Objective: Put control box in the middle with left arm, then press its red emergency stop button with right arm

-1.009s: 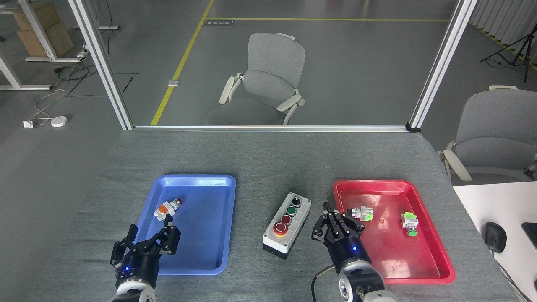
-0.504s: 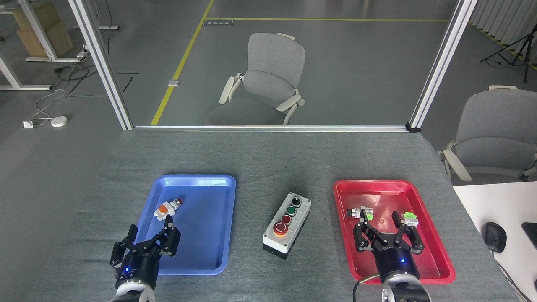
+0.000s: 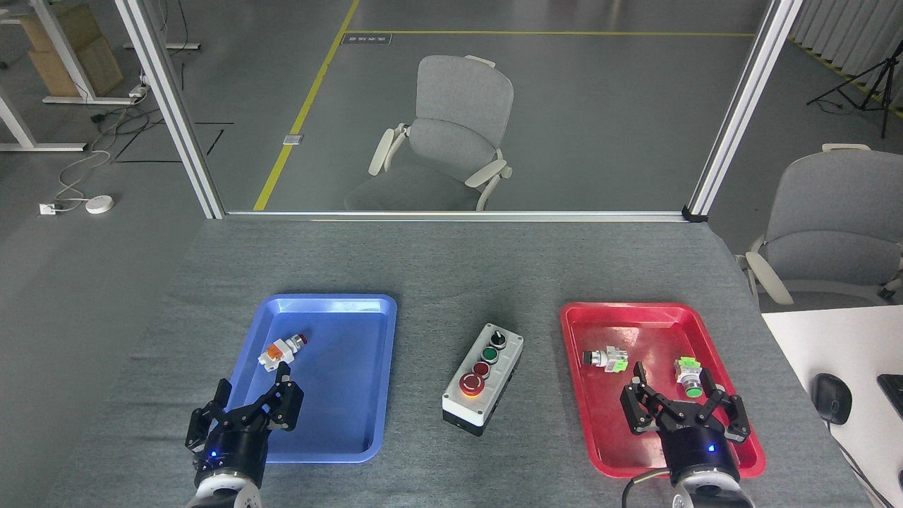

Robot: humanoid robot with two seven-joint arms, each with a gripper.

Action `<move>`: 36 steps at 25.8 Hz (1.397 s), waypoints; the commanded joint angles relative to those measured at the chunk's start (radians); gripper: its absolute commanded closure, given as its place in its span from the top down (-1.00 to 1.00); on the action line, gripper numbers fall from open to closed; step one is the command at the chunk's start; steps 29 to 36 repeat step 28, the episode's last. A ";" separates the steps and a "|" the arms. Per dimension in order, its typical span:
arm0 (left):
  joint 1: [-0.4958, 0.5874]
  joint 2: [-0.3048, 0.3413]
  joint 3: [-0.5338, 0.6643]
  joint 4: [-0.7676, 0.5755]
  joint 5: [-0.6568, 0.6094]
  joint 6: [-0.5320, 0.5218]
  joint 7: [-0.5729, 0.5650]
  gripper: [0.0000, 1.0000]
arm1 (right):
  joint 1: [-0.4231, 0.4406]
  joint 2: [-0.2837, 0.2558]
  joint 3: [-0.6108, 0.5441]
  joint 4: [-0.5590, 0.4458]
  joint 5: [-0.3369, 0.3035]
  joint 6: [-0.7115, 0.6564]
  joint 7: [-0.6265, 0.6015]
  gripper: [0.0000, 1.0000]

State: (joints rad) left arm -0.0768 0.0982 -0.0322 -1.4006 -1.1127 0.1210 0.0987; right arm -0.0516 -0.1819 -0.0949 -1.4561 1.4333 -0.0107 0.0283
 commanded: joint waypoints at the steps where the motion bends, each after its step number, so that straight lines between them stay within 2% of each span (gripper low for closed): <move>1: 0.000 0.000 0.000 0.000 0.001 0.000 0.000 0.98 | 0.001 -0.014 0.003 -0.012 -0.076 -0.008 0.004 0.96; 3: 0.000 0.000 0.000 0.000 -0.001 0.000 0.000 0.98 | 0.003 -0.014 0.003 -0.020 -0.111 -0.009 0.002 0.96; 6: 0.000 0.000 0.000 0.000 0.001 0.000 0.000 0.98 | 0.016 -0.013 0.003 -0.058 -0.116 -0.015 -0.007 0.97; 13: 0.000 0.000 0.000 0.000 0.001 0.000 0.000 0.98 | 0.061 -0.013 0.009 -0.060 -0.116 -0.032 -0.047 0.97; 26: -0.001 -0.002 0.000 0.002 0.001 0.000 0.000 0.98 | 0.062 -0.021 0.012 -0.035 -0.068 -0.038 -0.099 0.97; 36: -0.001 -0.002 0.000 0.002 0.001 0.000 0.000 0.98 | 0.059 -0.021 0.011 -0.021 -0.067 -0.038 -0.107 0.97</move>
